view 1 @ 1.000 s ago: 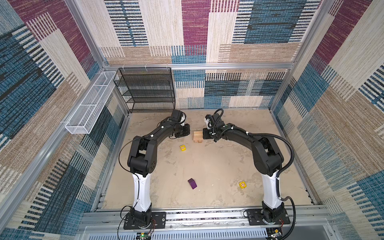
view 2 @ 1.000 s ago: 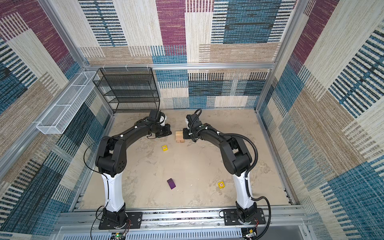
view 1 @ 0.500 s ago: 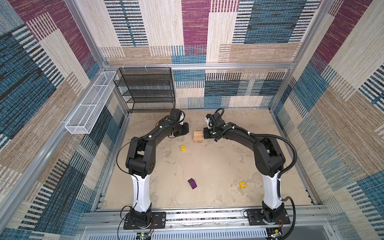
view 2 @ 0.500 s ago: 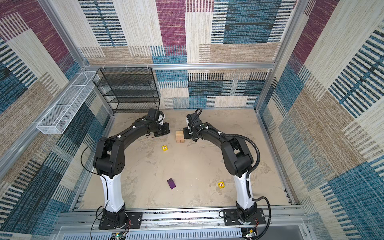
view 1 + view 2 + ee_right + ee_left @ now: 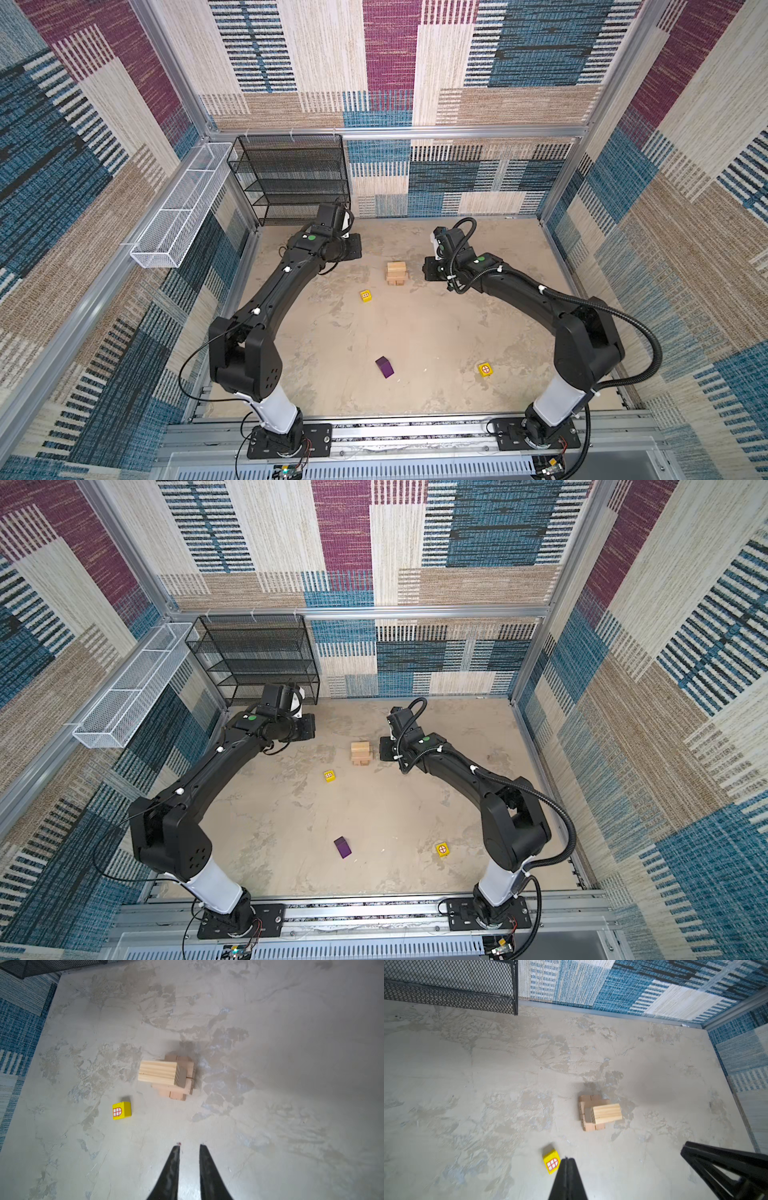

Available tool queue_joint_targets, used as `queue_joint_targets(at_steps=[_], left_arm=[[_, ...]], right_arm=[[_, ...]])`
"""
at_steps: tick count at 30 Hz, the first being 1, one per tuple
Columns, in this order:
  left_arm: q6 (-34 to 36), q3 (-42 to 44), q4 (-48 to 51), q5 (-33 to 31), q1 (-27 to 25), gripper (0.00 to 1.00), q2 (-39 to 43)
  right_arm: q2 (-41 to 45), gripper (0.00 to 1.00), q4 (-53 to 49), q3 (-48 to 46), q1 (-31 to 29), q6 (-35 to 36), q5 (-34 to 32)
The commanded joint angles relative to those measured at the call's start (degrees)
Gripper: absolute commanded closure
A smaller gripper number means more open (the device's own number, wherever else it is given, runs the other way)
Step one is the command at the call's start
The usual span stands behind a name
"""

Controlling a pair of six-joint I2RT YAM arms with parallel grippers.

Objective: Build the wood block tower
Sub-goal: 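Withdraw both grippers from the stack toward the robot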

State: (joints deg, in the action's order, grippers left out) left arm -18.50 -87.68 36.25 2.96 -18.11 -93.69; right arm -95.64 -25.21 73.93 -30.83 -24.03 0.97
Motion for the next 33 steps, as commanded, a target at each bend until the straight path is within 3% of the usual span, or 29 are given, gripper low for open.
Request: queue_joint_targets(at_steps=[1, 5, 10, 13, 16, 20, 24, 27, 30, 33], left_arm=[[2.5, 2.9, 4.2, -4.3, 0.2, 0.9, 4.4], [3.6, 6.9, 4.6, -5.7, 0.4, 0.87, 10.7], [5.8, 11.9, 4.3, -6.0, 0.6, 0.84, 18.7], [9.1, 14.6, 4.1, -4.0, 0.6, 0.83, 23.0], [10.9, 18.7, 2.7, -0.2, 0.6, 0.63, 27.5], [11.2, 24.2, -0.4, 6.4, 0.6, 0.58, 32.2], [12.8, 23.3, 1.1, 14.0, -0.8, 0.54, 30.9], [15.5, 20.9, 3.1, 10.1, -6.9, 0.53, 29.4], [18.2, 19.9, 3.2, 4.3, -16.0, 0.55, 29.2], [20.7, 19.1, 3.1, 2.3, -22.9, 0.58, 28.6]], right_arm=[[3.8, 0.7, -1.9, -2.9, -1.0, -3.2, -3.2], [8.5, 0.36, -3.6, -7.4, -2.4, -5.4, -4.6], [12.9, 0.12, -5.6, -12.0, -5.6, -6.7, -5.5], [15.4, 0.08, -8.2, -14.1, -7.3, -8.8, -7.4], [18.6, 0.04, -13.2, -16.9, -7.7, -12.3, -9.8], [23.0, 0.0, -20.3, -21.3, -8.0, -16.9, -10.5], [29.0, 0.0, -24.4, -26.7, -8.1, -23.5, -10.2], [34.3, 0.02, -23.4, -31.7, -8.1, -30.0, -8.0], [39.1, 0.07, -21.3, -36.3, -8.1, -34.9, -5.6], [41.7, 0.15, -21.6, -38.7, -8.1, -38.1, -5.2]])
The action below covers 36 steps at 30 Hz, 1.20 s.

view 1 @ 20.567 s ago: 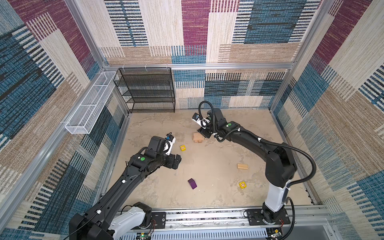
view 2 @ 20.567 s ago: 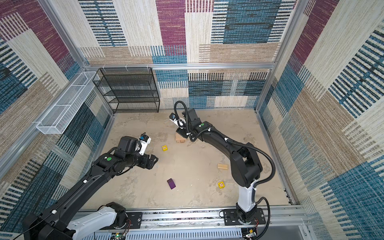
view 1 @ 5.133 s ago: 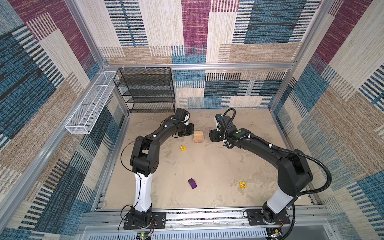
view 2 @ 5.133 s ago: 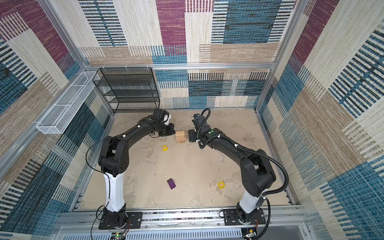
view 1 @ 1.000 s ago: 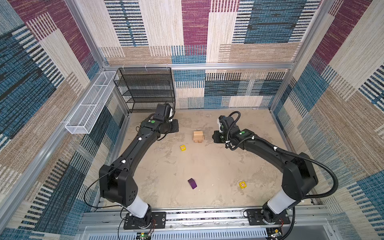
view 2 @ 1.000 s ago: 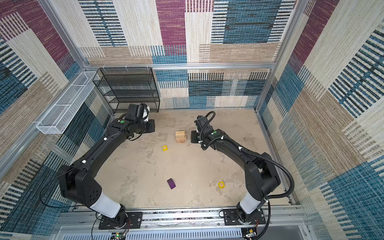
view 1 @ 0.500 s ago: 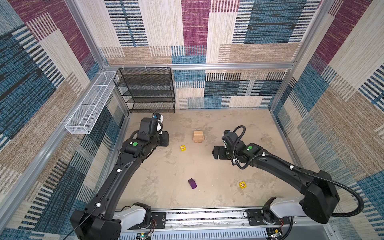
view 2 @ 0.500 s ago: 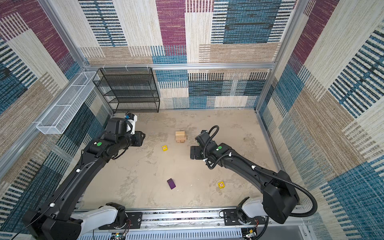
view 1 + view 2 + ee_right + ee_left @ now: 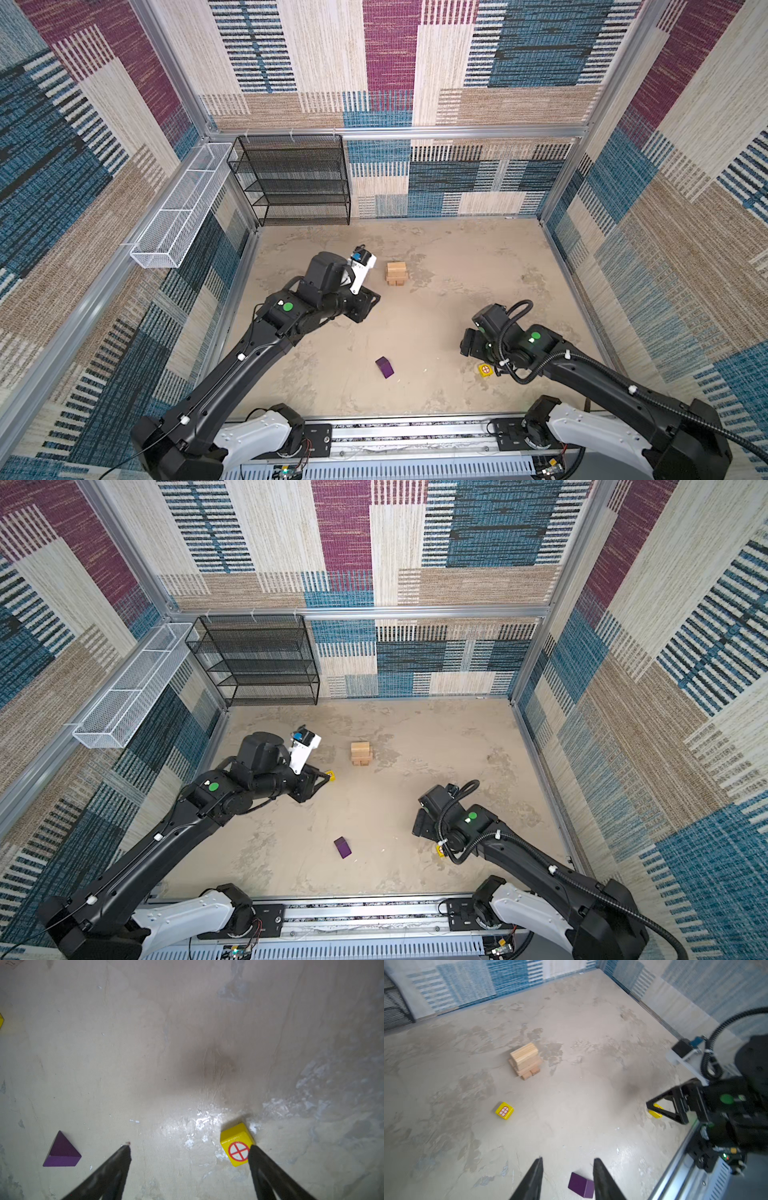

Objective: Build the wood block tower
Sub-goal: 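Withdraw both grippers from the stack toward the robot, then lower the right gripper and close it on the yellow crossed-circle cube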

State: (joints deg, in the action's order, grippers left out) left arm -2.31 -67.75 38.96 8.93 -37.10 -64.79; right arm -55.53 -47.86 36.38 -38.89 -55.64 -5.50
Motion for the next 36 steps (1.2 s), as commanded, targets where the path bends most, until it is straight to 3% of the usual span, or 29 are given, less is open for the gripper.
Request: queue_joint_targets(at_steps=[1, 5, 9, 14, 24, 36], left_arm=[[5.8, -0.9, 0.4, -4.4, -6.3, 0.59, -0.5], [11.8, -0.6, 0.4, -5.6, -13.8, 0.61, -1.6], [15.5, 1.0, 0.3, -5.5, -16.9, 0.67, -1.9], [17.0, 4.2, -1.9, -7.4, -17.0, 0.67, -1.2], [17.3, 5.1, -2.0, -8.6, -17.0, 0.67, -2.9], [17.7, 5.8, -1.9, -10.3, -17.0, 0.68, -3.4]], right_arm=[[1.9, 0.18, 0.1, -1.6, 0.0, -7.3, 1.1], [1.1, 0.22, -2.5, -2.1, -0.1, -7.9, 1.2], [-0.6, 0.27, -5.2, -2.0, 0.0, -7.8, 0.5], [-1.2, 0.38, -5.5, -3.6, 0.0, -6.9, 1.0], [-2.8, 0.49, 0.9, -6.2, 0.0, -7.0, 1.8], [-13.6, 0.53, 5.7, -1.5, 0.0, -0.2, -0.3]])
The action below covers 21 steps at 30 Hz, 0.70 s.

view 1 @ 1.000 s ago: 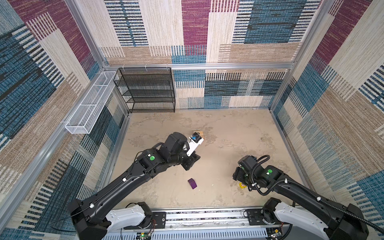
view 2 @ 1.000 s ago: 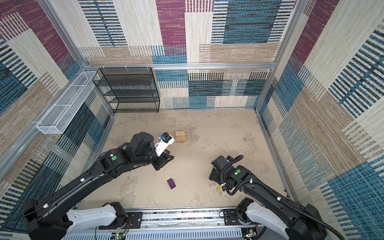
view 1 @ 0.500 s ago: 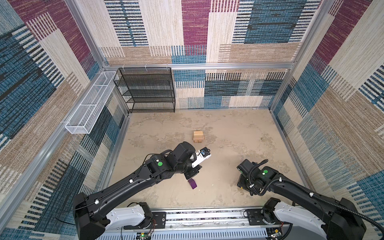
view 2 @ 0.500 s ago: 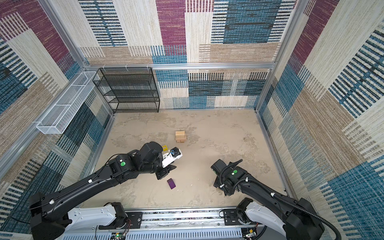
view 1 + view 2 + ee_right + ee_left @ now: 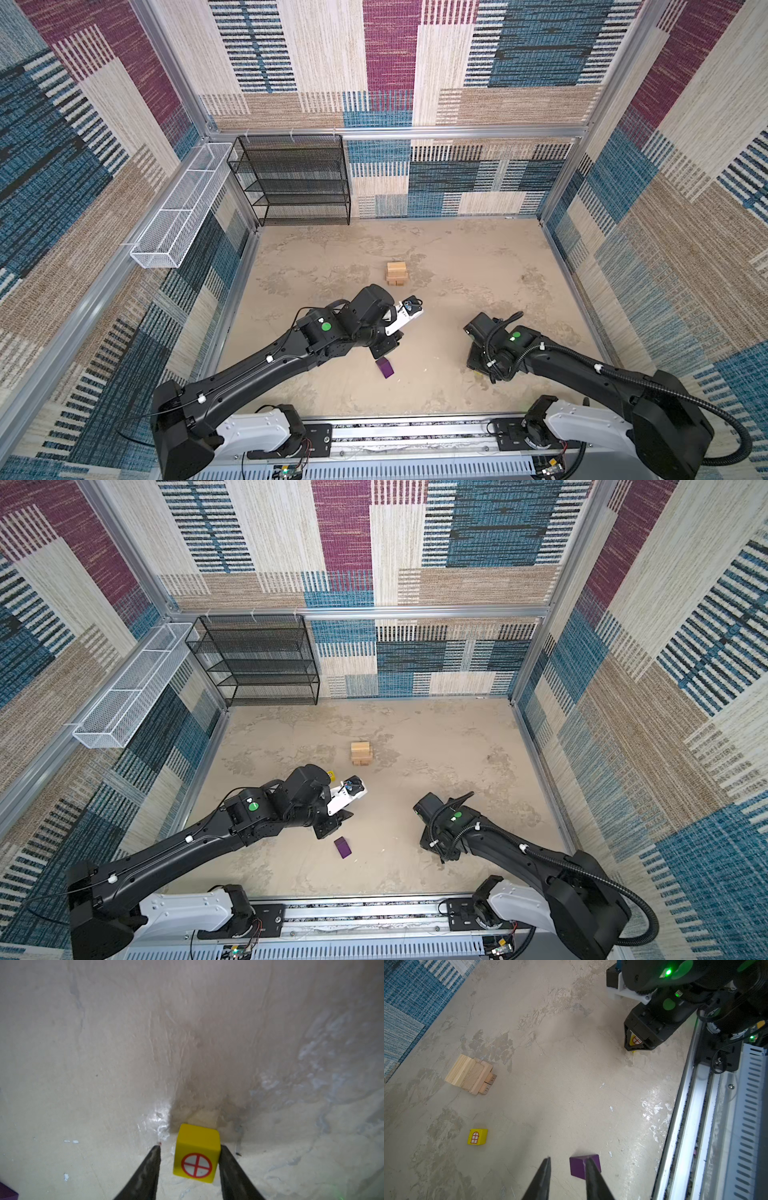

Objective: Build the wood block tower
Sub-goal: 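Lower the right gripper and close it on the yellow crossed-circle cube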

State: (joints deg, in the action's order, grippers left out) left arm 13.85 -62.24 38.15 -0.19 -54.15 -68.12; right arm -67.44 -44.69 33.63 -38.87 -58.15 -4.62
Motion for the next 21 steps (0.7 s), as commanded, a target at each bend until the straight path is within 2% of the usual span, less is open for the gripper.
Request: queue_joint_targets(at_steps=[1, 4, 13, 21], left_arm=[[1.6, 0.4, -1.1, -1.4, 0.0, 0.68, -0.1], [1.7, 0.5, -1.1, -1.9, 0.0, 0.68, -0.1], [1.7, 0.4, -1.0, -3.4, 0.0, 0.68, -0.9], [1.6, 0.4, -1.0, -3.6, 0.0, 0.69, -1.3]], right_arm=[[-2.8, 0.56, 2.6, 1.9, 0.0, 2.8, -1.1], [-5.2, 0.58, 2.4, 2.7, 0.0, 3.5, 0.0], [-5.0, 0.48, -1.4, 2.5, 0.0, 5.6, 2.3], [-7.0, 0.57, -2.0, 3.0, 0.0, 9.1, 3.0]])
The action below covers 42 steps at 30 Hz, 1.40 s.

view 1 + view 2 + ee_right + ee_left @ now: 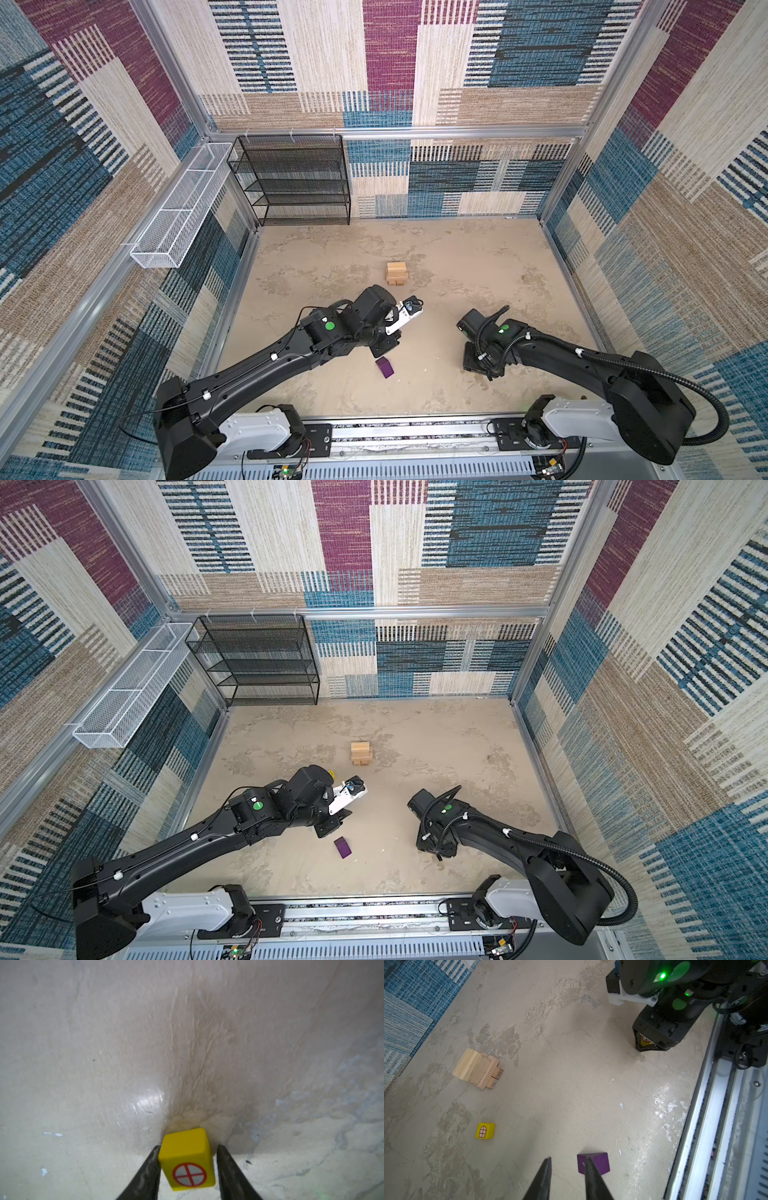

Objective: Build the wood block tower
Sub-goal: 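Lower the right gripper and close it on the yellow crossed-circle cube, then lift the yellow cube and carry it with the right gripper over the stack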

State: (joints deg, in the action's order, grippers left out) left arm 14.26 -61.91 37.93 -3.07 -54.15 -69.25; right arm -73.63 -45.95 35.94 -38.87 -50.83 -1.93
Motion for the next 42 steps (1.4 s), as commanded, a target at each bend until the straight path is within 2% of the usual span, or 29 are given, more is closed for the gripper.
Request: queue_joint_targets(at_steps=[1, 4, 9, 18, 26, 30, 33, 37, 38, 41, 42], left_arm=[[1.1, 0.0, -0.8, -0.7, 0.1, 0.69, -0.2], [1.0, 0.0, -0.9, -0.9, 0.1, 0.69, -0.3], [1.1, -0.1, -0.8, -1.0, 0.0, 0.69, -0.4], [1.1, -0.1, -0.8, -1.1, 0.0, 0.7, -0.7], [1.1, -0.1, -0.8, -1.1, 0.1, 0.7, -0.9], [1.1, -0.1, -0.8, -1.1, 0.0, 0.7, -0.8], [1.1, -0.1, -0.8, -1.1, 0.0, 0.7, -0.8], [1.1, -0.1, -0.8, -1.1, 0.0, 0.71, -0.7], [1.1, -0.1, -0.8, -1.2, 0.1, 0.71, -0.6], [1.1, -0.1, -0.8, -2.1, 0.0, 0.71, -0.6], [1.0, 0.0, -0.8, -2.8, 0.0, 0.72, -0.7]], right_arm=[[-1.3, 0.58, -1.0, 1.0, 0.0, 2.1, 0.0], [-2.3, 0.58, -1.7, 1.9, -0.1, 2.9, -0.1], [-2.0, 0.51, -2.0, 2.4, -0.1, 4.0, 0.2], [-1.7, 0.59, -3.8, 2.3, -0.1, 4.1, -1.8], [-1.4, 0.56, -4.1, 3.3, -0.1, 4.8, -2.4], [-1.3, 0.61, -3.8, 3.0, -0.1, 4.8, -2.3], [-1.3, 0.71, -3.8, 2.8, -0.1, 4.7, -2.0], [-1.1, 0.74, -3.9, 3.0, -0.1, 4.7, -1.9], [-1.0, 0.79, -4.0, 3.2, -0.1, 4.7, -1.9], [-0.9, 0.84, -4.6, 3.9, 0.0, 4.8, -2.2], [-1.0, 0.89, -4.7, 4.3, -0.1, 4.9, -2.2]])
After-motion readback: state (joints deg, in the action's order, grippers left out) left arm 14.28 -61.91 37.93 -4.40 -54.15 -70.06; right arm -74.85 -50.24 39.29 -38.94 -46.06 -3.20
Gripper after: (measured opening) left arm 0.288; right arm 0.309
